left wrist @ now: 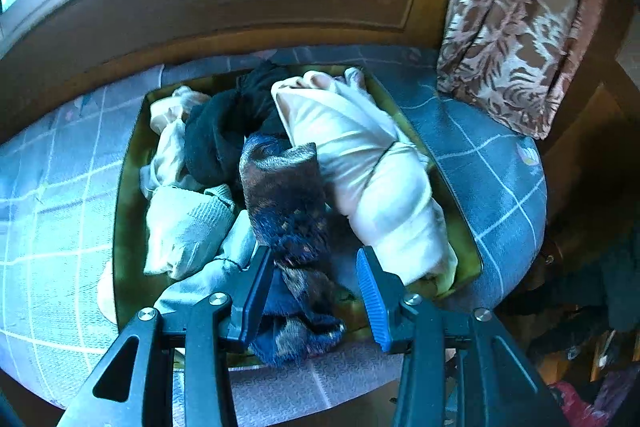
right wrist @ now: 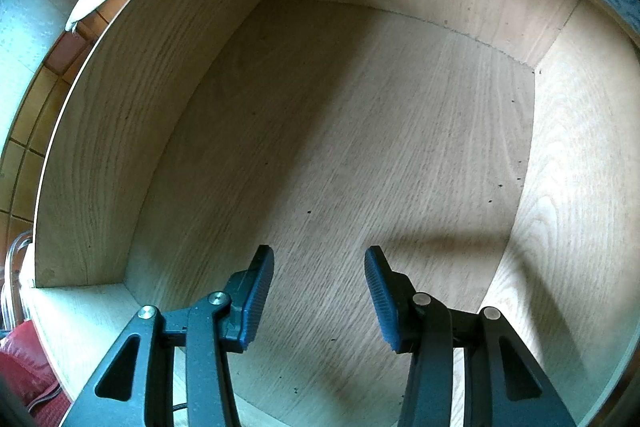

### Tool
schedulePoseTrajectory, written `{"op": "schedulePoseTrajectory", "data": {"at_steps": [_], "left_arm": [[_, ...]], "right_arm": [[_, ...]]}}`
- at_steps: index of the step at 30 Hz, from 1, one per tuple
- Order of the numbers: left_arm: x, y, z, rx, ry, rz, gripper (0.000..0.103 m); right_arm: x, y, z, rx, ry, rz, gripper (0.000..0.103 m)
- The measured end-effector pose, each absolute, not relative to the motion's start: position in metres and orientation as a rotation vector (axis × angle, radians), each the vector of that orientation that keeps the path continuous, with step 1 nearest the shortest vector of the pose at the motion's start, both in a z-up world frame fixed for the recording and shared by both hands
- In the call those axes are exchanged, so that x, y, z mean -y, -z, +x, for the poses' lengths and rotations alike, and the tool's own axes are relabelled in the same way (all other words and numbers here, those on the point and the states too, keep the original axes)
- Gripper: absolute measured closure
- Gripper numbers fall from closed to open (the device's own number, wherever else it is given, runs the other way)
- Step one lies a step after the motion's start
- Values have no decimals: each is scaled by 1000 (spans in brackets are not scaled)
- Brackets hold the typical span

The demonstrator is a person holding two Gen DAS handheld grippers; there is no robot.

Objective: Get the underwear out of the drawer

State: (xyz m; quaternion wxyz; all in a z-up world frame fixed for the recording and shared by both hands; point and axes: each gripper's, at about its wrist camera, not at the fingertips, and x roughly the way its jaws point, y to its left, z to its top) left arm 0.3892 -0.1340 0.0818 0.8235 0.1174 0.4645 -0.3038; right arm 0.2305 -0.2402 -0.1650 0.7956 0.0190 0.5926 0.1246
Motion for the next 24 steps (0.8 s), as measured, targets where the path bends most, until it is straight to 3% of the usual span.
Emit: {"op": "schedulePoseTrajectory", "data": {"at_steps": [12,24], "left_arm": [[81,-88,301,-807,664,143,60],[46,-47,198,-719,513,82,60]], "right_arm": [[239,162,231,-1273,-261,35,54],[234,136,216,-1204,-231,-45,51]]}}
